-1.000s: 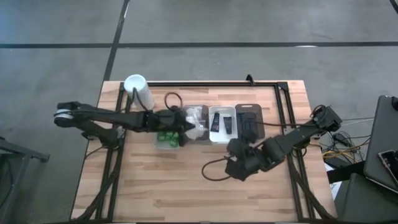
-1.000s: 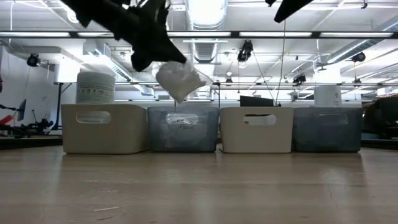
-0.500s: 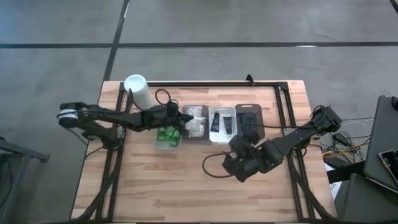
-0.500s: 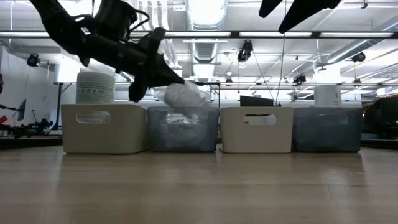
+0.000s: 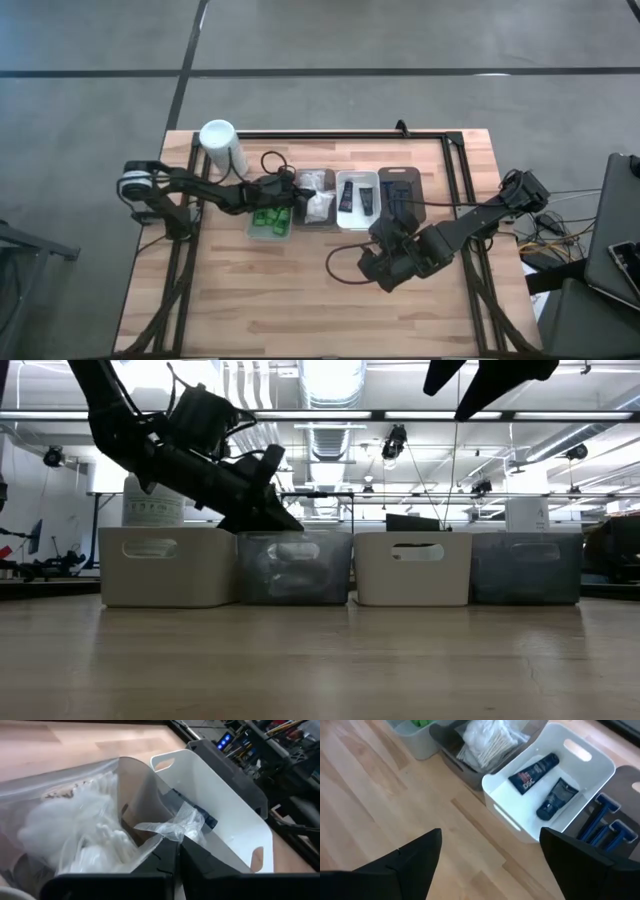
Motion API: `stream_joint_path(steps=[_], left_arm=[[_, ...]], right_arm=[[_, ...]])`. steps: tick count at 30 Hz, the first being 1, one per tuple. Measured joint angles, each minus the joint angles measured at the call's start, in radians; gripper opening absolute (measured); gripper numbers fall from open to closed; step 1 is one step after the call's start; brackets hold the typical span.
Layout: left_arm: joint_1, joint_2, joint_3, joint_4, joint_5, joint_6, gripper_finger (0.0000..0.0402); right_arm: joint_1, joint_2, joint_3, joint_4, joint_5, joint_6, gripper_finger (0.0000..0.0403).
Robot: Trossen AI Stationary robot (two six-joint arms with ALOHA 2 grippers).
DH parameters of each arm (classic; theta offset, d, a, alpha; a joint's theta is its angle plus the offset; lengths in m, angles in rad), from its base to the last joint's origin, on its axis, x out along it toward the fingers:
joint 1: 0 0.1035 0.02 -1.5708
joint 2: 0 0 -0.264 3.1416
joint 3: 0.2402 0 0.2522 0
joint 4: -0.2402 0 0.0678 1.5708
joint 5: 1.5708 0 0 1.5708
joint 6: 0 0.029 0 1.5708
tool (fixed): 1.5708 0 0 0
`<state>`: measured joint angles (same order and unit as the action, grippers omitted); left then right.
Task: Pick & Place Travel size toiletries
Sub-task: Put the cotton pack into the left black bin, then return to Home Position
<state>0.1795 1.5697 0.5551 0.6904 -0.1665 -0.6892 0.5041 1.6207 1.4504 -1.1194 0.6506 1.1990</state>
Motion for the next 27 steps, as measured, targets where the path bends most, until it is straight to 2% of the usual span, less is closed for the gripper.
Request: stream_joint_path(steps=[4, 10, 13, 18, 22, 27], left_arm=[[0.0, 0.0, 0.005, -0.031, -0.003, 0.019, 0.0044], [-0.01, -0.027, 0.01, -0.112, 0.022, 0.019, 0.0121], [-0.025, -0.069, 0.008, -0.168, 0.023, 0.051, 0.0163], [-0.033, -0.176, 0.007, -0.352, 0.007, 0.146, 0.0216], [-0.04, -0.287, 0.006, -0.535, 0.004, 0.159, 0.0236], [-0.055, -0.451, 0.005, -0.616, 0.011, 0.159, 0.0235]], right_arm=[[0.0, 0.0, -0.001, -0.005, -0.025, 0.019, 0.0321], [0.0, 0.0, -0.001, -0.007, -0.031, 0.018, 0.0322], [0.001, 0.0, -0.001, -0.007, -0.037, 0.017, 0.0332], [0.003, 0.0, -0.001, -0.009, -0.058, -0.002, 0.0351], [0.004, 0.0, -0.001, -0.01, -0.058, -0.019, 0.0361], [0.004, 0.0, -0.001, -0.006, -0.058, -0.121, 0.0363]])
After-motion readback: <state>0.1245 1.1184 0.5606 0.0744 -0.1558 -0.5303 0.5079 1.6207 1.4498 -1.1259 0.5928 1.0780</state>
